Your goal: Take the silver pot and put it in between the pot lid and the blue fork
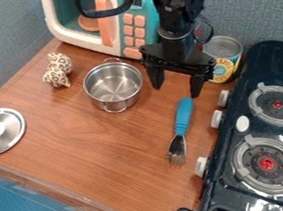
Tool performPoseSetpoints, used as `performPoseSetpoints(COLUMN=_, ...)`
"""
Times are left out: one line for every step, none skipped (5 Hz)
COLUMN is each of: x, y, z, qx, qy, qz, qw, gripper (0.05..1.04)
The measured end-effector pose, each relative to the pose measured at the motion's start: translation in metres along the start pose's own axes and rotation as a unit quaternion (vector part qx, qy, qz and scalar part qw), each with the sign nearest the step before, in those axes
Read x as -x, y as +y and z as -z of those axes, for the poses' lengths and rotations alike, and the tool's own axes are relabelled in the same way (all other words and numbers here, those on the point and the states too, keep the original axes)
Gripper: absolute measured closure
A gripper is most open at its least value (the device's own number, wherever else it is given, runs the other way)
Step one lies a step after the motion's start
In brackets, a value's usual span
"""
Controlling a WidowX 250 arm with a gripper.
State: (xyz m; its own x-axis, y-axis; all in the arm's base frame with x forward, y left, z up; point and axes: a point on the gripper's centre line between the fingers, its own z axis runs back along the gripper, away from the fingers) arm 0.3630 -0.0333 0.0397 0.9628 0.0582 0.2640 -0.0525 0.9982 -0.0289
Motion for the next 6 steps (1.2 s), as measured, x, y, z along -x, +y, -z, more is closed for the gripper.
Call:
performPoseSetpoints(x=0.006, y=0.0, z=0.01, qx=-0.001, qy=0.016, qz=-0.001, qw=0.9999, gripper=0.083)
performPoseSetpoints(x=0.002, y=0.016, z=0.01, qx=0.002, qy=0.007, qz=-0.017, qw=0.9998, gripper=0.083)
performPoseSetpoints(x=-0.008, y=0.041, z=0.006, qx=-0.007, qy=-0.007, qz=-0.041, qw=0.9991, gripper=0.083)
performPoseSetpoints(x=-0.019, y=0.063, z=0.007, qx=-0.008, qy=-0.01, qz=-0.071, qw=0.9974, gripper=0.083)
performPoseSetpoints(x=-0.022, y=0.074, z=0.023, qx=-0.02, qy=0.005, qz=-0.079, qw=0.9967, gripper=0.083)
performPoseSetpoints(x=-0.021, y=0.078, z=0.042, qx=-0.031, qy=0.021, qz=-0.083, qw=0.9959, gripper=0.083)
